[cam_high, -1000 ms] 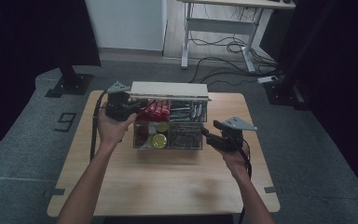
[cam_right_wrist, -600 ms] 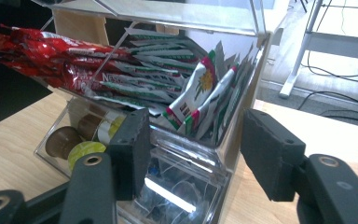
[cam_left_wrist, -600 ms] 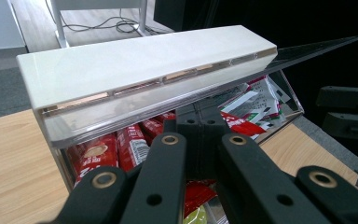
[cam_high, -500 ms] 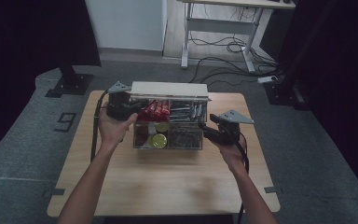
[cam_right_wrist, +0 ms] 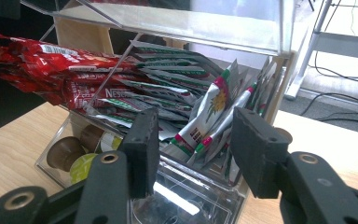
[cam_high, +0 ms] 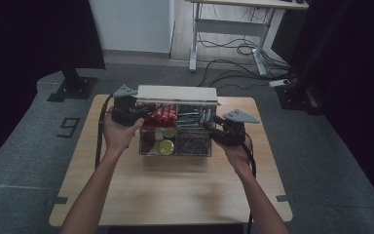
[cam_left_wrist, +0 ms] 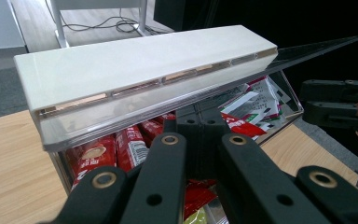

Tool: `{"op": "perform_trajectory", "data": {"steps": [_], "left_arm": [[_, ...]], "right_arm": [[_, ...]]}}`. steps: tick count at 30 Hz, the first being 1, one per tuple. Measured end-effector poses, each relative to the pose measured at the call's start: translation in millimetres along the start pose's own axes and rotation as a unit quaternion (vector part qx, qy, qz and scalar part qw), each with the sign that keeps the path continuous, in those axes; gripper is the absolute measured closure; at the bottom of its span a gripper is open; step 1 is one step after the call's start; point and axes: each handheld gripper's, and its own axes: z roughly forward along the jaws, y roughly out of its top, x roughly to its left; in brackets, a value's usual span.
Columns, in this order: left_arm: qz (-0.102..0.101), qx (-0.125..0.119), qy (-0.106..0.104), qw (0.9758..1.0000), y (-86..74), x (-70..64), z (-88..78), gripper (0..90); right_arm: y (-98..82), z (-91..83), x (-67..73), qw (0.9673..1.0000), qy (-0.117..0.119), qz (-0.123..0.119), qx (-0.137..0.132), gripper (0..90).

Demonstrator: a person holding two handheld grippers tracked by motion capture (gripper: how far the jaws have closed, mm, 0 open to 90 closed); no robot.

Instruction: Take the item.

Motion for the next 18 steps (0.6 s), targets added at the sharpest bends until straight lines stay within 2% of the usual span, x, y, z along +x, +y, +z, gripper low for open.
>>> {"op": "perform_trajectory", "data": {"steps": [18], "left_arm": [[-0.003,-0.003,0.001,1.0,-0.1,1.4,0.4,90.0]], "right_arm": [[3.4,19.7,4.2,0.9998,-0.015,-0.009,0.003,57.6]]}}
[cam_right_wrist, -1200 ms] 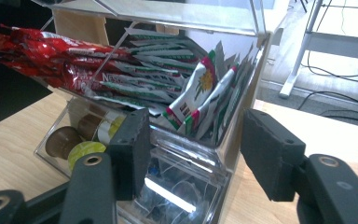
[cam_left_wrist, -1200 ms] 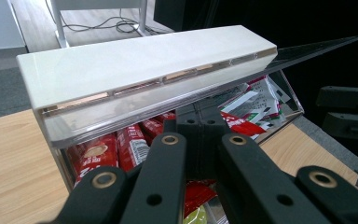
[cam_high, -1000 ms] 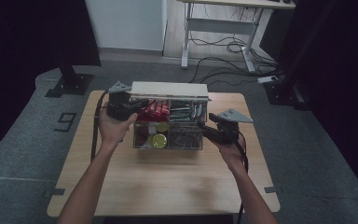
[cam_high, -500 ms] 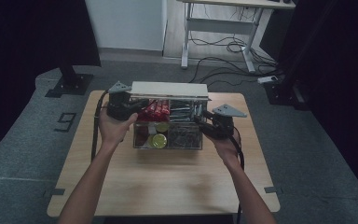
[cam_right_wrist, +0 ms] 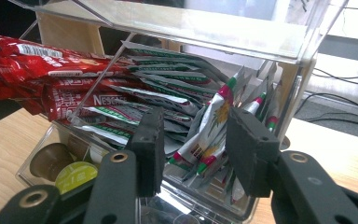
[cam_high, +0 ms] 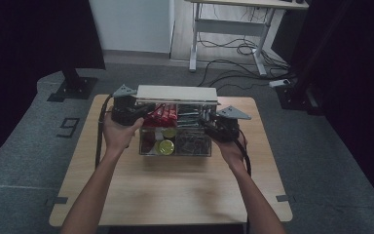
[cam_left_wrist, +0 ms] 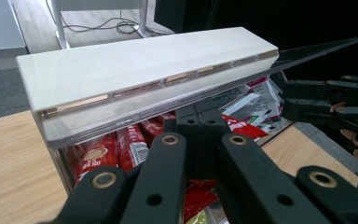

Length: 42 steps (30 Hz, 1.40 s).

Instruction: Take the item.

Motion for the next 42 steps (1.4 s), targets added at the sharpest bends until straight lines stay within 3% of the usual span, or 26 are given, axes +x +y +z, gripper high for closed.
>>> {"op": "perform_trajectory", "data": {"steps": [11,27,30,35,42], "left_arm": [[0.001,-0.001,0.001,1.0,-0.1,-0.2,0.0,90.0],[0.0,-0.001,0.002,1.0,-0.8,0.2,-0.5,90.0],[0.0,-0.001,0.003,1.0,-0.8,0.1,-0.7,90.0],[0.0,0.0,0.002,1.0,-0.9,0.2,-0.8,90.0],[0.0,-0.001,0.005,1.0,-0.6,-0.3,-0.4,90.0]], "right_arm": [[0.7,8.5,5.1,0.9999,-0.012,-0.007,0.001,59.6],[-2.4,20.8,10.3,0.9982,-0.053,-0.021,0.019,68.1],[-2.6,21.8,10.1,0.9981,-0.054,-0.02,0.021,71.5],[-3.1,20.7,7.4,0.9982,-0.051,-0.017,0.028,86.3],[-4.1,8.1,3.4,0.9994,-0.035,-0.004,0.007,88.5]]}}
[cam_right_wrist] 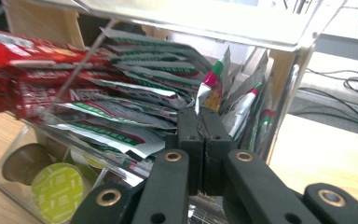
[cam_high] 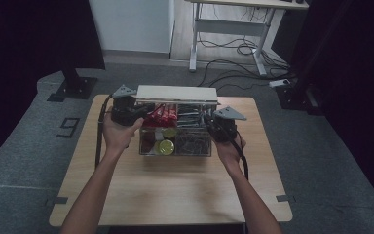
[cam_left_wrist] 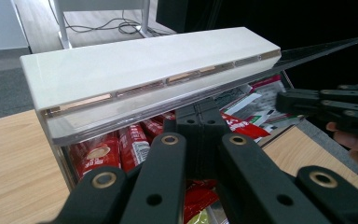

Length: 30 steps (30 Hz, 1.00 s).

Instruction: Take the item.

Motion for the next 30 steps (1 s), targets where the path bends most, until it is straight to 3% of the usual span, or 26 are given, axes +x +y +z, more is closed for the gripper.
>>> {"op": "perform_trajectory", "data": {"steps": [17,30], "left_arm": [[-0.005,-0.001,-0.002,1.0,0.8,-0.6,2.7,90.0],[-0.005,-0.001,-0.003,1.0,1.6,-1.2,3.0,90.0]], "right_arm": [[-3.3,-38.8,-0.9,0.997,0.019,0.0,-0.074,88.9],[-8.1,-48.7,-4.1,0.9957,0.025,0.008,-0.089,89.0]]}}
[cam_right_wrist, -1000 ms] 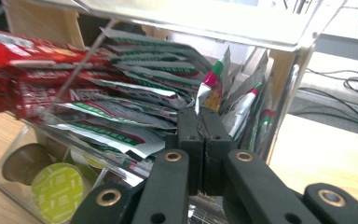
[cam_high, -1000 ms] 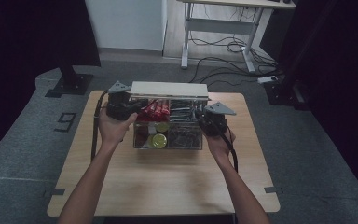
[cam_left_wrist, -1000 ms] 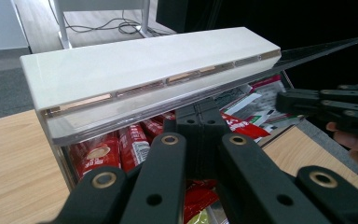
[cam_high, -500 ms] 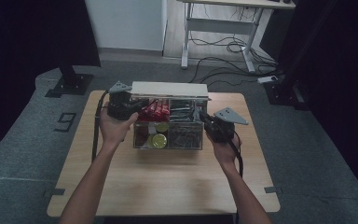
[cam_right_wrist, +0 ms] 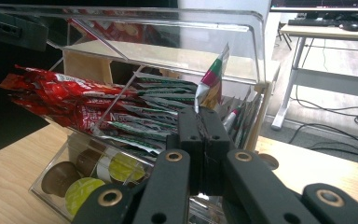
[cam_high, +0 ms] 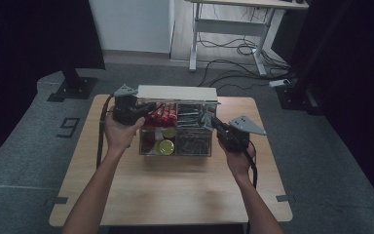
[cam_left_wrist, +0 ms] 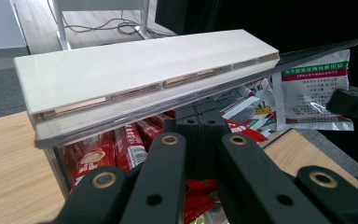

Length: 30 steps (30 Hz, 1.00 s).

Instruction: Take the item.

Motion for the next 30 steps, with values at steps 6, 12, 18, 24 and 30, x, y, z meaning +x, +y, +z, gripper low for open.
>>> {"op": "perform_trajectory", "data": {"steps": [6,12,18,24,30], "left_arm": [[0.0,0.0,0.001,1.0,0.8,0.2,-0.1,90.0],[0.0,0.0,0.002,1.0,0.7,0.1,0.2,90.0],[0.0,-0.001,0.002,1.0,0.6,-0.1,0.5,90.0],[0.0,-0.001,0.002,1.0,0.6,-0.1,0.5,90.0],[0.0,-0.001,0.002,1.0,0.4,-0.2,0.5,90.0]], "right_arm": [[-1.3,-4.2,-0.9,1.0,-0.001,0.0,-0.007,89.0],[0.7,-10.9,-1.5,0.9999,-0.001,0.001,-0.017,89.1],[0.4,-17.1,-2.6,0.9997,0.001,0.004,-0.024,89.1],[-4.3,-20.8,-3.8,0.9996,0.0,0.007,-0.029,89.1],[-8.4,-25.3,-7.3,0.9993,-0.002,0.017,-0.034,89.2]]}}
